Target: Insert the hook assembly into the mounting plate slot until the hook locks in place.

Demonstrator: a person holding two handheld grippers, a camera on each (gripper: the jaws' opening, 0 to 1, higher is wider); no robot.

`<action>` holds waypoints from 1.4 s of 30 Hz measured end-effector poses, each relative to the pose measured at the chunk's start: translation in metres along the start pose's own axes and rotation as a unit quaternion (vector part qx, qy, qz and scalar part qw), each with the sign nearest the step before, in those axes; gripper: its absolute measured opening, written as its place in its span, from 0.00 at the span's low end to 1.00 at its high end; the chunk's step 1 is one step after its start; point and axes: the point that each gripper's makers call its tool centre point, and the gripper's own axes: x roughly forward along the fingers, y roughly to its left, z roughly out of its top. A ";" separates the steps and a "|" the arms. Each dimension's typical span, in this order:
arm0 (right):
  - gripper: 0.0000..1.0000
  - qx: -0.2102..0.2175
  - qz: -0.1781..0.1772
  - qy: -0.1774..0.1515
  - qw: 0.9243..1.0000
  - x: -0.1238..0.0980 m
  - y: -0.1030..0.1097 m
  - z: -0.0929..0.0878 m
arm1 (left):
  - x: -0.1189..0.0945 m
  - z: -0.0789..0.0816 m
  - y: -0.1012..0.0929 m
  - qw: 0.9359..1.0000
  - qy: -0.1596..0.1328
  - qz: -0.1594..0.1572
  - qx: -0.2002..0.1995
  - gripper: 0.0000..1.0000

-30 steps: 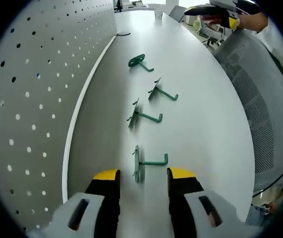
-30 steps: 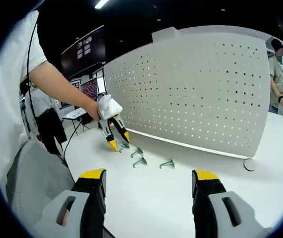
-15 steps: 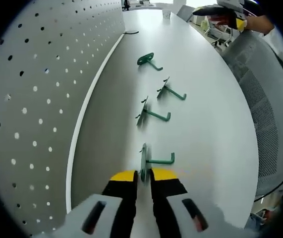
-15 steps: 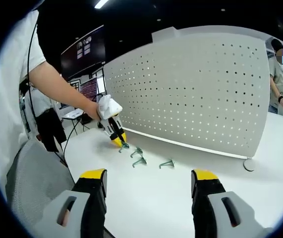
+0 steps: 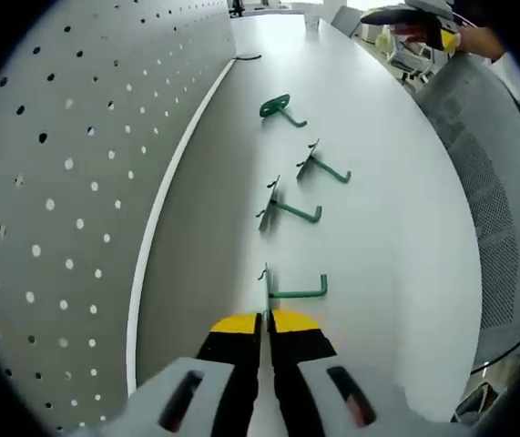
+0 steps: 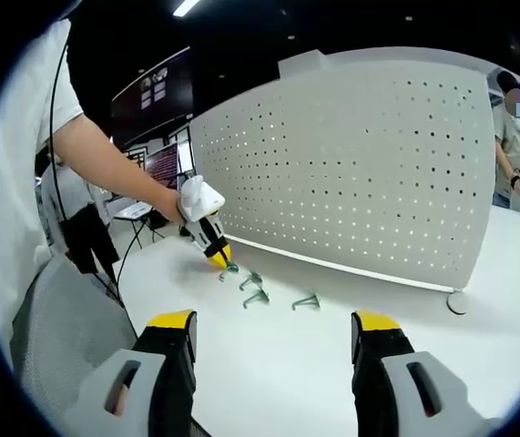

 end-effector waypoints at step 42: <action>0.66 -0.008 -0.006 -0.010 1.000 -0.001 -0.002 0.007 | -0.035 0.032 0.010 0.989 -0.133 0.046 -0.040 0.02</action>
